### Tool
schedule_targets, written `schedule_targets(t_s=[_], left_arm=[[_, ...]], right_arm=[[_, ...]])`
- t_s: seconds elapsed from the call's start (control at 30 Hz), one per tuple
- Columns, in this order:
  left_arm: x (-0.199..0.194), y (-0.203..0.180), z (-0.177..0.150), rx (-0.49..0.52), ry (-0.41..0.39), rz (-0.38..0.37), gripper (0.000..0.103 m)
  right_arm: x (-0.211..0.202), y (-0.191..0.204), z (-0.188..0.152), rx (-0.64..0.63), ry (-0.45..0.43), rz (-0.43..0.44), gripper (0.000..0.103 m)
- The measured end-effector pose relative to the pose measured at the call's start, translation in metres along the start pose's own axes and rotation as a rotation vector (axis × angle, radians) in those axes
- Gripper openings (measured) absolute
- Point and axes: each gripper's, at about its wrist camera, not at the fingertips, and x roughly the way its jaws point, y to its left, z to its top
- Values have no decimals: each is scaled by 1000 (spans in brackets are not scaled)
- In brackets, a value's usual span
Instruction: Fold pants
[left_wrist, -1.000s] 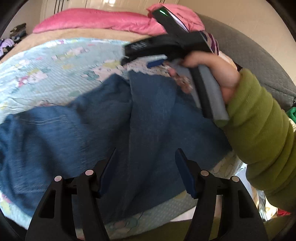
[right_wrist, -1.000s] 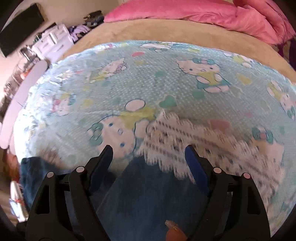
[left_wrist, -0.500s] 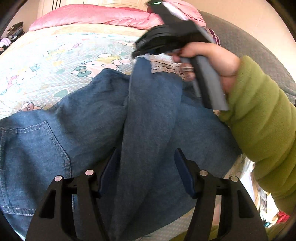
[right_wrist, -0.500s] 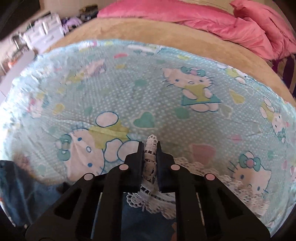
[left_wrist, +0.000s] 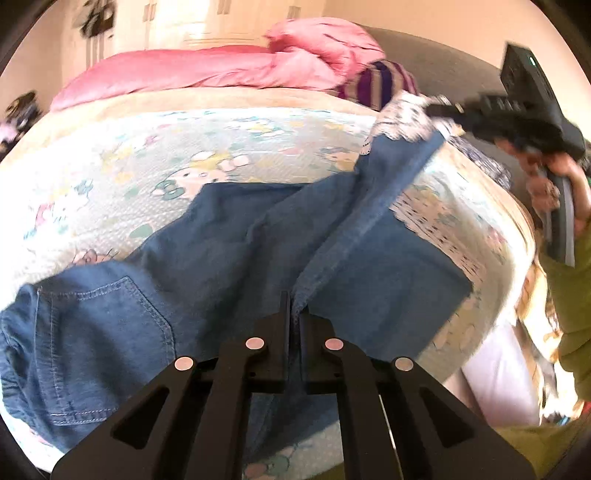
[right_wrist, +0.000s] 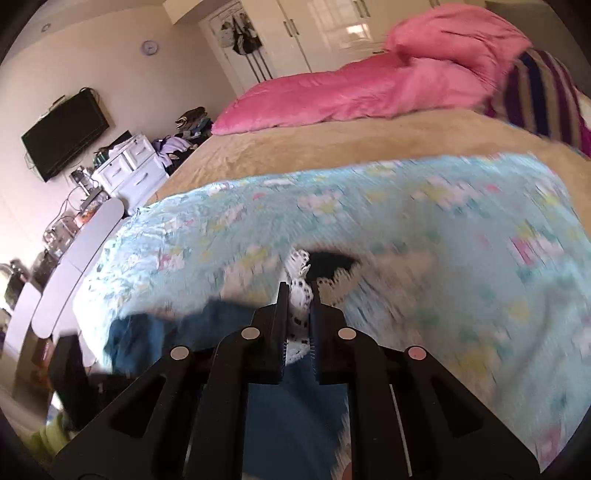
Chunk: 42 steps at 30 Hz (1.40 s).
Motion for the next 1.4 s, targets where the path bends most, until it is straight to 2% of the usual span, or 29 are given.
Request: schedule_targets(t_s=[0.13,0.27,0.37,0.6,0.63,0.67,0.73,0.77,0.8,0.83,0.93,1.0,1.07,1.13,1.3,1.4], left_arm=[[2,-13,-12,68,34,-7,3],[18,-25,-26,104,88,-6,3],[18,-32,-33,138,109,-1,3],[30,-40,-40,180,154,22,3],[31,-40,-41,180,156,20,3],[31,-40,-41,180,156,19,4],[30,-38,-41,181,154,8,7],[28,-38,-42,181,152,1,9],[24,-37,-43,174,152,-17,18],[19,-36,-44,175,148,-32,33],[-1,-37,-45,203,103,-46,56],[-16,-29,-39,196,61,-44,57],[-23,-21,-29,183,34,-11,58],[-25,-7,-10,144,9,33,66],[-5,31,41,-8,8,31,66],[24,52,66,-54,37,84,66]], right_arm=[[-9,-24,-52,63,99,-22,5],[-3,-36,-90,89,170,-63,5],[-4,-46,-102,128,190,-59,5],[-5,-62,-122,132,262,-75,7],[-4,-65,-125,134,272,-73,9],[-4,-69,-127,145,277,-84,19],[-7,-75,-127,166,279,-77,34],[-12,-77,-124,159,270,-78,37],[-17,-77,-120,146,255,-85,40],[-23,-77,-113,130,222,-97,44],[-32,-80,-90,116,133,-83,52],[-30,-81,-73,105,85,-72,56],[-14,-80,-53,68,70,-63,59],[10,-84,-36,43,81,-54,60],[75,-101,-14,70,187,-9,60],[105,-105,-11,70,244,2,60]])
